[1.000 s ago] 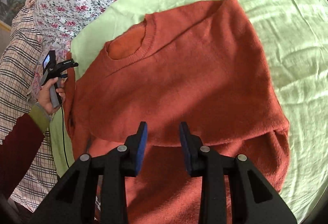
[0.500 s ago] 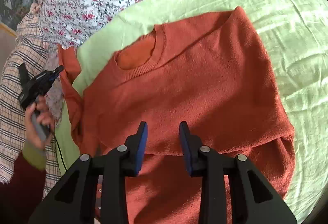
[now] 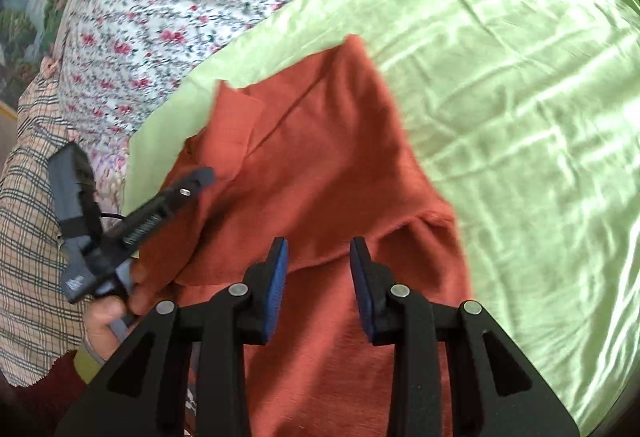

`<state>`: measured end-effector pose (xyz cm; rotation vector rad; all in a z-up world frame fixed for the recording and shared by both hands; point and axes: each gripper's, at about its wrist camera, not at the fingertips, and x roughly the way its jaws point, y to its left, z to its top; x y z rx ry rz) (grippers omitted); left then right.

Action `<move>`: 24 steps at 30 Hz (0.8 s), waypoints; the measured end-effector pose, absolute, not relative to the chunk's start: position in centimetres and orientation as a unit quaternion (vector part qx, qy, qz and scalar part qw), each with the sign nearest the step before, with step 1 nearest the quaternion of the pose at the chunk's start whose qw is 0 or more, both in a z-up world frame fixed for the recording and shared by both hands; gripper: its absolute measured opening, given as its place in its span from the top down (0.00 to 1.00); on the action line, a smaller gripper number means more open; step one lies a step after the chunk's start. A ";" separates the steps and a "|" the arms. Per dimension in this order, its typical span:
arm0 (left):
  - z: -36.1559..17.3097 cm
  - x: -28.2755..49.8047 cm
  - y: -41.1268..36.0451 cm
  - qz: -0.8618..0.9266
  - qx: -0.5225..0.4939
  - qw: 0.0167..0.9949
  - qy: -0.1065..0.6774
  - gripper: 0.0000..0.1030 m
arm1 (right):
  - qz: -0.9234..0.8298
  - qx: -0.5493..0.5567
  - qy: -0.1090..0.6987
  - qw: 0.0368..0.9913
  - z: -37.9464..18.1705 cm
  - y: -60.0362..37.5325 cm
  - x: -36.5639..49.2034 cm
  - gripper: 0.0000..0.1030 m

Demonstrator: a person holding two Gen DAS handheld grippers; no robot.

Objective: Fold small clothes

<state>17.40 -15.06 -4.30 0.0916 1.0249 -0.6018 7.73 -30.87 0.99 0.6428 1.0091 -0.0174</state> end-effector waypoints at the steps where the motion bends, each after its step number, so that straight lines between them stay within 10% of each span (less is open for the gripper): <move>1: -4.7 17.0 -15.3 -0.287 0.048 0.822 0.490 0.71 | -0.010 0.304 0.477 0.825 0.8 -31.1 7.6 0.66; 3: -4.9 16.5 -15.3 -0.285 0.048 0.817 0.499 0.44 | -0.012 0.307 0.481 0.821 0.5 -31.4 7.7 0.54; 5: -4.6 15.2 -14.1 -0.279 0.048 0.821 0.496 0.37 | -0.008 0.307 0.476 0.824 0.5 -31.4 8.0 0.48; 24: -6.8 8.5 13.5 0.018 -0.060 0.839 0.540 0.36 | 0.033 0.349 0.473 0.808 -4.8 -28.9 19.9 0.50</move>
